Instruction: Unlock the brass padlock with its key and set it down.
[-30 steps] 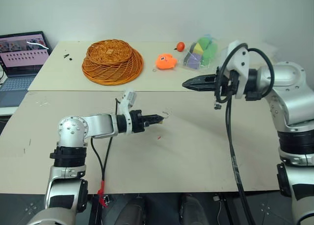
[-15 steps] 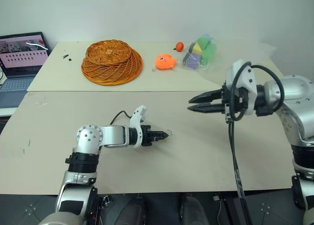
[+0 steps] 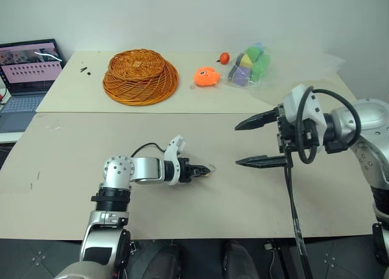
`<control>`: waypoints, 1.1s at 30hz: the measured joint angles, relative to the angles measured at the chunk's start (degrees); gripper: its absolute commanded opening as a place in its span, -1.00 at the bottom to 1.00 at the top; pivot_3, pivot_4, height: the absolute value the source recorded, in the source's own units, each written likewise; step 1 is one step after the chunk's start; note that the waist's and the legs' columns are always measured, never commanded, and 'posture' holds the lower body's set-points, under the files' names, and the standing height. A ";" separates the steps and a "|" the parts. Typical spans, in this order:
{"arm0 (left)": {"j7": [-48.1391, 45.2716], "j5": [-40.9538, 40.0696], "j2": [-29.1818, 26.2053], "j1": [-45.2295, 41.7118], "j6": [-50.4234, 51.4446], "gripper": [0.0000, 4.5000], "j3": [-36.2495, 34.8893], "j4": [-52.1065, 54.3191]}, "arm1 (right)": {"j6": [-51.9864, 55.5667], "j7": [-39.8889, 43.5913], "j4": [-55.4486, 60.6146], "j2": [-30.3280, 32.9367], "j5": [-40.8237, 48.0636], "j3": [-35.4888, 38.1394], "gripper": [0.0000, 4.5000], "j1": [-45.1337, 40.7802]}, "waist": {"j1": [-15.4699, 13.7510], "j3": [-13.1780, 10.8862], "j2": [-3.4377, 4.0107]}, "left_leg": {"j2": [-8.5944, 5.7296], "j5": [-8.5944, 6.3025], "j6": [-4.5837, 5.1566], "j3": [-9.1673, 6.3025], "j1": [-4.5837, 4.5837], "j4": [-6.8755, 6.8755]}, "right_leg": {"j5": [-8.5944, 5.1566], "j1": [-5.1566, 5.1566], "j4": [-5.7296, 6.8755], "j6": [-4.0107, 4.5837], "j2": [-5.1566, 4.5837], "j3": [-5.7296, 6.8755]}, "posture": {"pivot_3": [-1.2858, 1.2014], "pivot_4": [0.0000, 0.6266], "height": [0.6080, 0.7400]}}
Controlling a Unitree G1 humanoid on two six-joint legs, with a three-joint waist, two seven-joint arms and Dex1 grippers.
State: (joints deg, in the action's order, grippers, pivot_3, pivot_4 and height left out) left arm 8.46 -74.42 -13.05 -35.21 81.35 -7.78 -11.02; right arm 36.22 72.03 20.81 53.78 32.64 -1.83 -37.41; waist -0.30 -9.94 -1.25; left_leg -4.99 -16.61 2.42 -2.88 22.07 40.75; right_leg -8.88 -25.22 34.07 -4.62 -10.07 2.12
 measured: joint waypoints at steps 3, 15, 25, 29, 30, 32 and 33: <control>0.04 0.34 0.01 0.02 0.81 -0.22 -1.69 -0.07 | 0.00 -0.03 0.27 0.37 -0.13 -0.01 1.00 0.46 | -0.01 0.00 0.00 | 0.00 0.00 0.00 0.00 -0.01 0.01 | 0.00 0.00 0.00 0.00 0.00 0.00 | 0.03 -0.52 0.99; -2.32 0.12 -6.75 -0.05 6.31 0.98 -6.77 3.93 | -0.03 0.41 0.64 0.59 -0.40 -0.27 1.00 0.45 | 1.15 0.10 -0.07 | -0.03 0.00 -0.01 -0.01 -0.49 -0.02 | 0.00 0.11 0.07 -0.01 0.17 -0.44 | 0.03 -0.52 0.99; -28.22 18.17 -33.27 1.00 -7.35 0.98 1.46 8.28 | -0.34 1.61 -1.07 0.35 -0.97 -1.98 1.00 0.47 | 0.69 0.08 -0.07 | -0.04 -0.15 -0.08 0.05 -0.68 -0.20 | 0.02 -0.03 -0.02 0.04 0.52 -1.01 | 0.03 -0.52 0.99; -47.06 26.46 -36.21 2.76 -25.31 0.98 6.37 16.01 | -0.41 1.69 -1.99 -0.91 -0.60 -1.99 1.00 0.57 | -0.06 0.08 -0.08 | -0.04 -0.18 -0.04 0.01 -0.25 -0.23 | 0.04 -0.31 -0.06 0.06 0.50 -1.02 | 0.03 -0.52 0.99; -50.16 28.34 -36.99 3.55 -28.61 0.98 7.23 17.65 | -0.12 1.76 -2.17 -1.17 0.23 -1.87 1.00 0.64 | -0.05 0.08 -0.08 | -0.04 -0.17 -0.04 0.03 -0.09 -0.23 | 0.04 -0.50 -0.05 0.06 0.50 -1.04 | 0.03 -0.52 0.99; -55.28 33.84 -38.89 6.29 -36.75 0.98 9.07 21.10 | 1.37 2.07 -2.41 -1.45 3.06 -0.42 1.00 2.19 | -0.01 0.08 -0.08 | -0.03 -0.17 -0.04 0.05 0.20 -0.24 | 0.05 -0.91 -0.02 0.08 0.52 -1.09 | 0.03 -0.52 0.99; -56.82 35.60 -39.02 7.32 -39.43 0.98 9.23 21.75 | 2.10 2.02 -2.92 -1.68 4.19 0.40 1.00 2.87 | -0.04 0.08 -0.07 | -0.02 -0.16 -0.05 0.06 0.25 -0.24 | 0.05 -0.98 -0.02 0.09 0.53 -1.09 | 0.03 -0.52 0.99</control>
State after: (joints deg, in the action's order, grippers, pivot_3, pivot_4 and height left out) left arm -48.36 -38.83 -52.07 -27.89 41.92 1.45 10.73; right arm 38.32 74.05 17.90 52.10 36.83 -1.43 -34.53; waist -0.34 -9.86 -1.32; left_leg -5.02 -16.78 2.38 -2.82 22.32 40.51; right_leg -8.83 -26.20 34.05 -4.53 -9.54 1.03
